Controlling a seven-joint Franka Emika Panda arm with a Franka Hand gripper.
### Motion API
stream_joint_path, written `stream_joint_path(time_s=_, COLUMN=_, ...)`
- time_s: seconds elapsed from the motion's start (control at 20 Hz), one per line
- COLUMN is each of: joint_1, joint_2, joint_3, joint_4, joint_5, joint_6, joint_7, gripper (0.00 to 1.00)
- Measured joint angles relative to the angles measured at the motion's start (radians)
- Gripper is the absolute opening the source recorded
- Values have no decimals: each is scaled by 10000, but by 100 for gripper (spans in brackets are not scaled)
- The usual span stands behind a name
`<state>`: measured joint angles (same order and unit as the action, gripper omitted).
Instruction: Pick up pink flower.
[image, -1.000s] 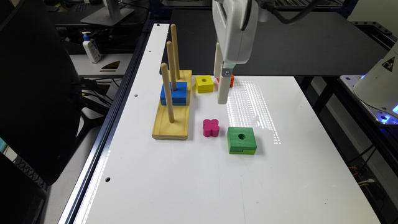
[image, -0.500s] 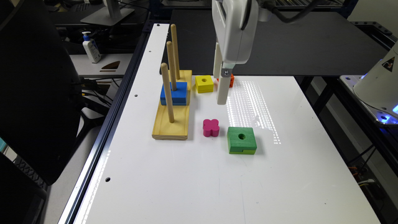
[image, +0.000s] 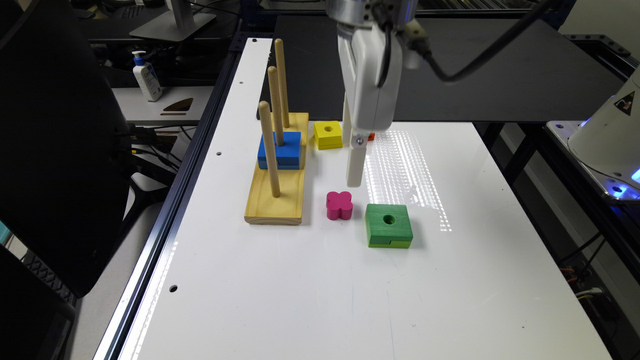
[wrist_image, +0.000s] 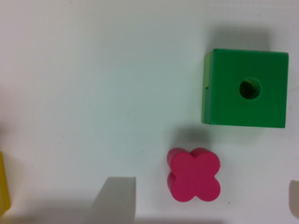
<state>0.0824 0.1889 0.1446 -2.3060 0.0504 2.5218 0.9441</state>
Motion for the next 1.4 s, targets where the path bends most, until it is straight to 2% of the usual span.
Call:
stream_joint_path(time_s=0.45, joint_1=-1, joint_2=110, joint_3=0, joint_4=19, joint_5=0, joint_6=20, joint_7=0, gripper=100)
stream_joint_path(time_s=0.7, joint_1=-1, joint_2=771, joint_3=0, joint_4=22, joint_5=-13, joint_6=654, joint_7=0, gripper=100)
stream_joint_path(time_s=0.8, joint_1=-1, joint_2=881, joint_3=-1, joint_4=26, joint_5=-13, joint_6=775, joint_7=0, gripper=100)
stream_joint_path(time_s=1.4, joint_1=-2, joint_2=1049, joint_3=-1, joint_4=36, joint_5=-13, joint_6=862, joint_7=0, gripper=100)
